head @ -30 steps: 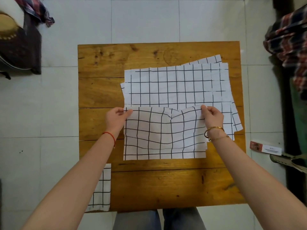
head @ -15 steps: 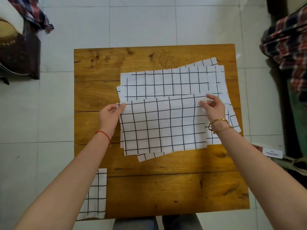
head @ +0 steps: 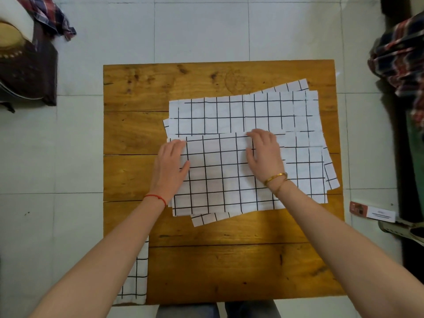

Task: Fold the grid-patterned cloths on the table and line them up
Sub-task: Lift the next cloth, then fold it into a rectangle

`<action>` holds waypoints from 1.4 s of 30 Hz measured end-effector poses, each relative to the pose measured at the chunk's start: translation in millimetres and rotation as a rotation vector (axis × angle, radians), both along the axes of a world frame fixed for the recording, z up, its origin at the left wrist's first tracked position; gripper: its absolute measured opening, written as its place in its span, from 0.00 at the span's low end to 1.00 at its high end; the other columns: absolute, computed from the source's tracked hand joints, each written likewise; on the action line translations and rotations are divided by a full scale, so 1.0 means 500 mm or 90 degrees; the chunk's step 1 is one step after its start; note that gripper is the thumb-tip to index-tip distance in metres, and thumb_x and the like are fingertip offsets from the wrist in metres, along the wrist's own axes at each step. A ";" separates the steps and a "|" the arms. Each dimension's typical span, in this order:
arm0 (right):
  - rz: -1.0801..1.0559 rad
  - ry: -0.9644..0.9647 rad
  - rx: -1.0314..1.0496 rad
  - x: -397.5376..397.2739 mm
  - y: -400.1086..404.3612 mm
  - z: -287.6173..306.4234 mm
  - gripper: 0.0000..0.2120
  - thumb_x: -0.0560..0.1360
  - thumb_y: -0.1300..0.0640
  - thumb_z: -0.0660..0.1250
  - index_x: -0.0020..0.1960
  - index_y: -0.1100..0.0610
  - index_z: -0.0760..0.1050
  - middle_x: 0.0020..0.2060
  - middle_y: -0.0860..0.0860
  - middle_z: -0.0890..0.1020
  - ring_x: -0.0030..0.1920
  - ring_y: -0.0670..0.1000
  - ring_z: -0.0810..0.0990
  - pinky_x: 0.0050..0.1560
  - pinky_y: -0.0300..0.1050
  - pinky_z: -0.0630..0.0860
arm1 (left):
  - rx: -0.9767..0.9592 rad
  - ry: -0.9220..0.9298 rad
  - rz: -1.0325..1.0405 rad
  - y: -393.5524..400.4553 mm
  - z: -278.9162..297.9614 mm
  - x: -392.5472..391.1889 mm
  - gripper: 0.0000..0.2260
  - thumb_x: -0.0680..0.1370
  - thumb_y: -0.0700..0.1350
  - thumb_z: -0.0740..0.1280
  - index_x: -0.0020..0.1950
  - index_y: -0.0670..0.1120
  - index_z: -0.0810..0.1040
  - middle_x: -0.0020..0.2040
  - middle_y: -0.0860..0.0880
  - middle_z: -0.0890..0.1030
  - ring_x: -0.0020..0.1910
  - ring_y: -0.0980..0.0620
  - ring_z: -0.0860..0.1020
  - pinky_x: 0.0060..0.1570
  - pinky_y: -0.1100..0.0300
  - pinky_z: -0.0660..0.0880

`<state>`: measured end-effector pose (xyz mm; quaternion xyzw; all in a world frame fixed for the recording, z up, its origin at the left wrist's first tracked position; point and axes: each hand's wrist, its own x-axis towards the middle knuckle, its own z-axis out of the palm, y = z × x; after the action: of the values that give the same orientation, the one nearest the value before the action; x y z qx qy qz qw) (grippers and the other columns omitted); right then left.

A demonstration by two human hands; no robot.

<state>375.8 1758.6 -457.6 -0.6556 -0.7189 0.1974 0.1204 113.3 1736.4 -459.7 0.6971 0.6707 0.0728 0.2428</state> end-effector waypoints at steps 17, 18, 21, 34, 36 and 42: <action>0.280 -0.289 -0.144 -0.179 0.008 -0.049 0.28 0.81 0.47 0.49 0.77 0.56 0.51 0.77 0.51 0.54 0.76 0.58 0.49 0.74 0.62 0.48 | -0.131 0.194 -0.088 -0.003 -0.037 0.014 0.33 0.80 0.54 0.61 0.79 0.51 0.46 0.80 0.50 0.44 0.78 0.45 0.44 0.73 0.37 0.51; 0.265 -0.294 -0.147 -0.161 0.007 -0.050 0.28 0.81 0.47 0.47 0.77 0.56 0.51 0.77 0.51 0.54 0.76 0.58 0.49 0.74 0.62 0.48 | -0.136 0.195 -0.090 -0.003 -0.036 0.013 0.34 0.80 0.55 0.61 0.79 0.52 0.45 0.80 0.50 0.43 0.78 0.45 0.43 0.73 0.36 0.51; 0.188 -0.313 -0.159 -0.086 0.002 -0.052 0.28 0.80 0.47 0.41 0.77 0.56 0.49 0.77 0.50 0.54 0.77 0.57 0.49 0.74 0.61 0.46 | -0.151 0.201 -0.098 -0.001 -0.035 0.011 0.35 0.80 0.57 0.59 0.79 0.53 0.42 0.79 0.51 0.41 0.78 0.45 0.42 0.73 0.36 0.51; -0.046 -0.299 -0.142 0.114 -0.018 -0.040 0.29 0.79 0.44 0.42 0.77 0.55 0.49 0.77 0.50 0.53 0.77 0.57 0.48 0.75 0.59 0.44 | -0.113 0.160 -0.073 -0.010 -0.037 0.004 0.33 0.79 0.55 0.61 0.79 0.52 0.47 0.80 0.49 0.46 0.78 0.44 0.47 0.74 0.41 0.52; -0.048 -0.261 -0.115 0.095 -0.023 -0.033 0.28 0.80 0.46 0.46 0.77 0.55 0.51 0.76 0.52 0.56 0.76 0.57 0.51 0.75 0.58 0.46 | -0.064 0.097 0.016 -0.024 -0.033 -0.001 0.30 0.78 0.50 0.64 0.77 0.49 0.57 0.77 0.46 0.57 0.74 0.44 0.59 0.71 0.47 0.62; 0.125 -0.154 -0.045 -0.005 -0.070 -0.023 0.23 0.75 0.54 0.62 0.69 0.58 0.67 0.66 0.55 0.72 0.67 0.58 0.68 0.67 0.55 0.66 | -0.094 -0.030 0.340 -0.088 -0.024 -0.015 0.16 0.77 0.48 0.67 0.62 0.44 0.71 0.55 0.46 0.74 0.54 0.48 0.73 0.53 0.52 0.76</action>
<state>373.2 1723.8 -469.2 -0.6048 -0.7816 0.1526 -0.0103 105.8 1692.6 -471.7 0.4740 0.8284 0.1013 0.2807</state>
